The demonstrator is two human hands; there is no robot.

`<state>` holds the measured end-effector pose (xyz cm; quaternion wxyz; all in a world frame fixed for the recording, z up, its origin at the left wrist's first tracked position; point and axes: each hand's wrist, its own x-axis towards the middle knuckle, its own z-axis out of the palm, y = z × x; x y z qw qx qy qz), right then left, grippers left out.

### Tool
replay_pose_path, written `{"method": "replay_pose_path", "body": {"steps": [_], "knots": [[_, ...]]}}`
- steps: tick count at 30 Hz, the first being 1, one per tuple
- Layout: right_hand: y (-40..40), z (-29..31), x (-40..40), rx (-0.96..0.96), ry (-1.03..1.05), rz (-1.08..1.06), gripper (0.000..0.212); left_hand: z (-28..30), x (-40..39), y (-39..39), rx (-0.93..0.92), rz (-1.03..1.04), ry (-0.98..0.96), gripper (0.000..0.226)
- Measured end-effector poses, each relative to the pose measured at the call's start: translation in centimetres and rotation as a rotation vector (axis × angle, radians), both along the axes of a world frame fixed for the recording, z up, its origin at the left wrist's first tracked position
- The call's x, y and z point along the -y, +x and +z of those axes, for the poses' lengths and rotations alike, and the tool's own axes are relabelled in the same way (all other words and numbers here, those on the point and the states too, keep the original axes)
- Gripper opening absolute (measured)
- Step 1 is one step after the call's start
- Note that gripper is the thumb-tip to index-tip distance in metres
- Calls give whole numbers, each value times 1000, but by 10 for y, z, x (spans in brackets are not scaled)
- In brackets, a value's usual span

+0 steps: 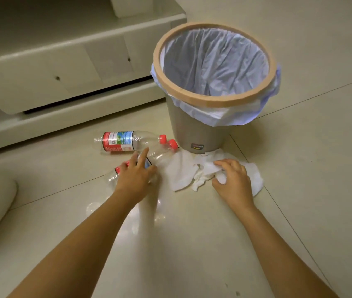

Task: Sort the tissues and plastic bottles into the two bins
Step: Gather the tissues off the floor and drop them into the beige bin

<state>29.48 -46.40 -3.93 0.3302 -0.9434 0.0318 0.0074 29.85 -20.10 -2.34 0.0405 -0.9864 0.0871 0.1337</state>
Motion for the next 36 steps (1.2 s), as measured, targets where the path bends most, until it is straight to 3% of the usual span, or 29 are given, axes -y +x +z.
{"method": "replay_pose_path", "body": {"steps": [4, 6, 10, 13, 20, 24, 26, 29, 31, 36], "knots": [[3, -9, -4, -24, -13, 32, 44, 1, 21, 3, 135, -76, -100, 46], [2, -13, -6, -35, -20, 37, 44, -1, 41, 3, 97, -130, -167, 53], [1, -17, -6, -72, -36, 31, 47, -13, 83, 8, -114, 88, -365, 81], [3, -19, -4, -103, -37, -8, 54, -25, 102, 11, -161, 200, -454, 87], [7, -18, -1, -124, 13, -45, 54, -33, 126, 9, -56, 59, -285, 75], [3, -14, 3, 50, -161, -202, 45, -29, 130, 20, -34, 79, -321, 92], [3, -14, 5, -48, -179, -247, 50, -27, 132, 29, -41, 45, -326, 96], [3, -20, 6, -234, -116, -208, 39, -28, 137, 38, -68, -48, -305, 82], [1, -24, 5, -215, -89, -188, 25, -27, 138, 38, -123, -100, -247, 63], [-6, -31, 3, -124, -132, -73, 26, -28, 122, 28, -90, -155, -198, 40]]}}
